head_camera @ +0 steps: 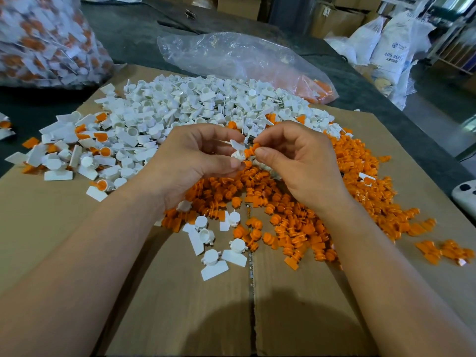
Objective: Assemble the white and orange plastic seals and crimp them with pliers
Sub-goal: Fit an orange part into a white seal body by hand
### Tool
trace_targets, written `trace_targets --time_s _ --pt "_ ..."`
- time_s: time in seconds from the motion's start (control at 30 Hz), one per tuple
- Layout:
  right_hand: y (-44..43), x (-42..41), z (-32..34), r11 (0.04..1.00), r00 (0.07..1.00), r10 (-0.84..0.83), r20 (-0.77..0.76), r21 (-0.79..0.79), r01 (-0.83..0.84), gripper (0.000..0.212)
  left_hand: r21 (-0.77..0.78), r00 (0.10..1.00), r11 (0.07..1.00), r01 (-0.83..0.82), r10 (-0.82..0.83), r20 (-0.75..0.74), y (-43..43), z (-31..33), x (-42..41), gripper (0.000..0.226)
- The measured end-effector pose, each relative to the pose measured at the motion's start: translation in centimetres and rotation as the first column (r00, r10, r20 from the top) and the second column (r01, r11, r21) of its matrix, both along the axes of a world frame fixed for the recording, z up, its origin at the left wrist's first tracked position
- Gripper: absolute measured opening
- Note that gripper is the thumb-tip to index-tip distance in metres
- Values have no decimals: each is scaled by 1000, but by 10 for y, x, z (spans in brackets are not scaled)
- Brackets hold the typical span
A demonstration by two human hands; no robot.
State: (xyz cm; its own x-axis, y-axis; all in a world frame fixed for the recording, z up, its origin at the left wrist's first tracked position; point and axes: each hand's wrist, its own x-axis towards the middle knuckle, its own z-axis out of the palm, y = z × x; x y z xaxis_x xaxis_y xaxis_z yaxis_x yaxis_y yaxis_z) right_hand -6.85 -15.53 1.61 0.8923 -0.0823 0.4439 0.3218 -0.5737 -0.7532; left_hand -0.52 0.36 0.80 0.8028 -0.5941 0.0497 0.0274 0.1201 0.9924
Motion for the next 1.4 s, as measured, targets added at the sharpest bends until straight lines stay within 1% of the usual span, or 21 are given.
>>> trace_targets --time_s 0.17,0.4,0.67,0.87,1.0,1.07,1.13,1.23,1.3,1.4 --pt "2 0 -2 999 999 35 -16 -35 -36 32 5 1000 1000 20 -20 9 -1 0 -2 33" --pt "1 -1 -1 996 999 41 -30 -72 -43 32 12 999 1000 17 -17 31 -2 0 -3 35" --pt "0 -2 0 990 1000 24 -5 -141 -24 27 37 992 998 -54 50 114 -4 -2 -6 33" --pt "-1 -2 0 977 999 35 1 -212 -34 21 58 985 997 -56 45 168 -6 -3 -8 32" --pt "-2 -1 2 989 999 47 -8 -140 -47 29 -12 990 999 -46 48 132 -6 -3 -9 31" --pt "-2 -1 1 989 999 51 -6 -135 -51 31 -26 992 999 -45 47 116 -6 -4 -9 33" --pt "-1 -1 1 990 999 49 2 -133 -48 29 -41 996 998 -41 44 77 -6 -4 -8 33" --pt "0 -2 2 991 999 32 38 -132 -27 24 -107 999 994 -23 19 -40 -5 -3 -5 31" --pt "-1 -2 3 992 998 20 58 -129 -12 25 -120 998 993 -2 -6 -67 -4 -3 -4 30" --pt "0 -3 3 996 999 30 38 -81 -27 26 -121 995 992 29 -41 -93 -5 -4 -4 38"
